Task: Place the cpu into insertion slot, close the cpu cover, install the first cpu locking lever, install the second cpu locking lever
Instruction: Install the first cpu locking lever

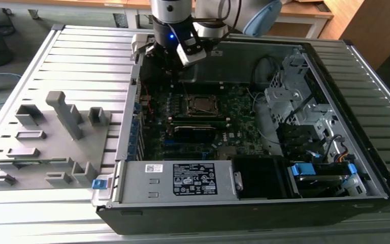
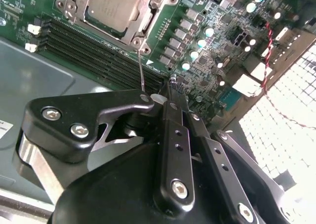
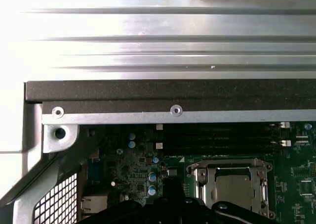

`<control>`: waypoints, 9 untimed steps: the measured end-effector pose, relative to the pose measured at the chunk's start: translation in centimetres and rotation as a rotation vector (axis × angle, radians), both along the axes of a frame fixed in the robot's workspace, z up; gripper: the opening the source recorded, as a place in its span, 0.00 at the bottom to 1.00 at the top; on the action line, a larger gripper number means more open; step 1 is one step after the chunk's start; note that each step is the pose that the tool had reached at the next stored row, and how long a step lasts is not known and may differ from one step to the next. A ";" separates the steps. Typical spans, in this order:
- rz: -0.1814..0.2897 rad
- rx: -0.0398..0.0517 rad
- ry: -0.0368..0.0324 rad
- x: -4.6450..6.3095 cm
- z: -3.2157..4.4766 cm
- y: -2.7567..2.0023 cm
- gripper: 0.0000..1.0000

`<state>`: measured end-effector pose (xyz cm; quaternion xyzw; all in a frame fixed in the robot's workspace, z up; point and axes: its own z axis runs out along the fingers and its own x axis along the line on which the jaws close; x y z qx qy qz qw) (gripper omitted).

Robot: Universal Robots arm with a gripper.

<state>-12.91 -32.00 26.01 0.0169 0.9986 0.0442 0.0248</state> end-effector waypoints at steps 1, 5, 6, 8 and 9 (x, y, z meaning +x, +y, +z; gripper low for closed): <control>0.000 -0.0002 0.0002 0.0 -0.06 0.06 0.11; 0.000 0.0028 0.0001 0.0 -0.20 0.41 0.11; 0.000 0.0034 0.0000 0.0 -0.22 0.53 0.11; 0.000 0.0044 0.0001 0.0 -0.25 0.75 0.11; 0.000 0.0044 0.0001 0.0 -0.26 0.82 0.11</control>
